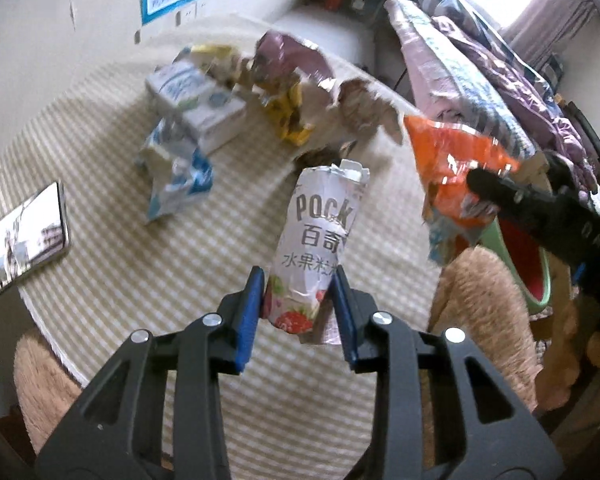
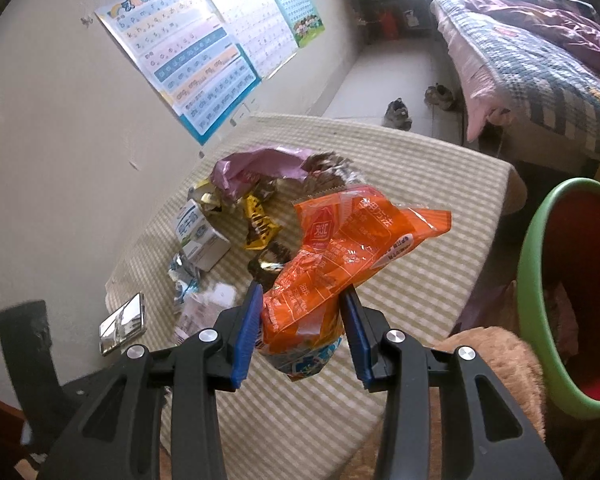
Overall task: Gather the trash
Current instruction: 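Grasp the orange snack bag with the right tool and lift it, then carry both bags over the red bin and open both tools to drop them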
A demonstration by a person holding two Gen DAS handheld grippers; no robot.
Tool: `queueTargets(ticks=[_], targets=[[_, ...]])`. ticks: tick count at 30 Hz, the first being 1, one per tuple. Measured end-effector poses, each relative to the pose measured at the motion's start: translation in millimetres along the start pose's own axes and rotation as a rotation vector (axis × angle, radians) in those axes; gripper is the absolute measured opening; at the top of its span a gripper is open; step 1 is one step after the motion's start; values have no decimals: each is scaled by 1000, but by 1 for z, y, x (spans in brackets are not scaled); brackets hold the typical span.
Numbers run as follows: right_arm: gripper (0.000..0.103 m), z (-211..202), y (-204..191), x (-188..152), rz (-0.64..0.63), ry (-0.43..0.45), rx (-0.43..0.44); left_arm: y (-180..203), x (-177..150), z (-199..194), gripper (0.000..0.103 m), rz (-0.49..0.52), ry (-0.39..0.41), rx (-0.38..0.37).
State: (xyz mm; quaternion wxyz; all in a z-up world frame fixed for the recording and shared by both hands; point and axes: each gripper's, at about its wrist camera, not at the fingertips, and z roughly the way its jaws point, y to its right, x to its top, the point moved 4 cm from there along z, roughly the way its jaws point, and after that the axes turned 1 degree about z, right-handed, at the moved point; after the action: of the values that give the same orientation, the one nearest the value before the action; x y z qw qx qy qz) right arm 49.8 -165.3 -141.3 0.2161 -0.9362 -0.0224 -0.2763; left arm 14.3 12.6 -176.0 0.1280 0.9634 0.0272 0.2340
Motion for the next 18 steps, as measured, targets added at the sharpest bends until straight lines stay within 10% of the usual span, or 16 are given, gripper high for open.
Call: queueTargets(ticks=[18], targets=[[39,-3,35,-5,63,-3,-49,34,32,2,33,35,56,-20]])
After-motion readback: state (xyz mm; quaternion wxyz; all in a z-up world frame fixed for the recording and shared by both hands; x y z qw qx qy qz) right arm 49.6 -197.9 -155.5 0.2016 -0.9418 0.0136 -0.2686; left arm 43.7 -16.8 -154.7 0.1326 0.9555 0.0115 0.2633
